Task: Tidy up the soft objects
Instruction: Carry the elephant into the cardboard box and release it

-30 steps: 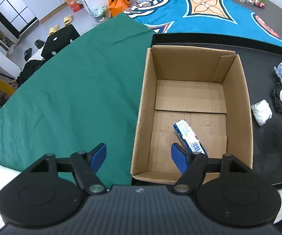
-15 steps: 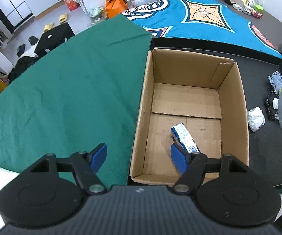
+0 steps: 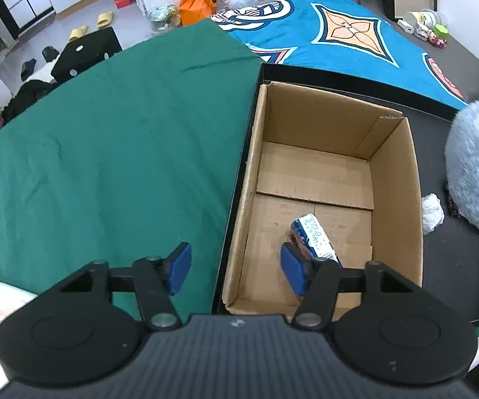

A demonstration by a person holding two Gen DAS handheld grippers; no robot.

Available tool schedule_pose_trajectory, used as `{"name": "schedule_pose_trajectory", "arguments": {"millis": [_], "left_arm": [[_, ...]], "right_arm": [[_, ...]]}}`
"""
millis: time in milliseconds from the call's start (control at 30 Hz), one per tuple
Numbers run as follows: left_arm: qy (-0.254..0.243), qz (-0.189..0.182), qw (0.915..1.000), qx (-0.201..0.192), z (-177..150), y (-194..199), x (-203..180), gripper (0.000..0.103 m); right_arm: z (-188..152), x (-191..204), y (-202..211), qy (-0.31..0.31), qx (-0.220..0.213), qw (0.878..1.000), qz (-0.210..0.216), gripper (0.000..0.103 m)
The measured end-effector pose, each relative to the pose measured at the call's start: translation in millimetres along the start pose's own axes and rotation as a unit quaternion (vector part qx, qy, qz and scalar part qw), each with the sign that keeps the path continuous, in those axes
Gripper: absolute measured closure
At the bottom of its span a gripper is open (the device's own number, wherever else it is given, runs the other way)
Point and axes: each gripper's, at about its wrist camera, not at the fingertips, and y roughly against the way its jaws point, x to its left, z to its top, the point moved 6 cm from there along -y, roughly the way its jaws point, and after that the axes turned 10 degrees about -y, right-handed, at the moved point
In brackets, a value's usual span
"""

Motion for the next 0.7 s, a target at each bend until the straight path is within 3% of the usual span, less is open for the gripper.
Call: {"name": "schedule_pose_trajectory", "arguments": {"millis": [367, 467, 700], "left_arm": [[0.025, -0.047, 0.9986, 0.008, -4.2, -13.8, 11.8, 0.089], [0.027, -0.051, 0.9983, 0.007, -4.1, -15.9, 13.2, 0.094], [0.027, -0.052, 0.9983, 0.005, -4.6, -16.7, 15.1, 0.094]], "right_arm": [[-8.9, 41.0, -13.2, 0.031, 0.013, 0.999, 0.014, 0.069], [-13.8, 50.1, -16.2, 0.035, 0.020, 0.999, 0.019, 0.069], [-25.7, 71.4, -18.0, 0.055, 0.044, 0.996, 0.053, 0.059]]}}
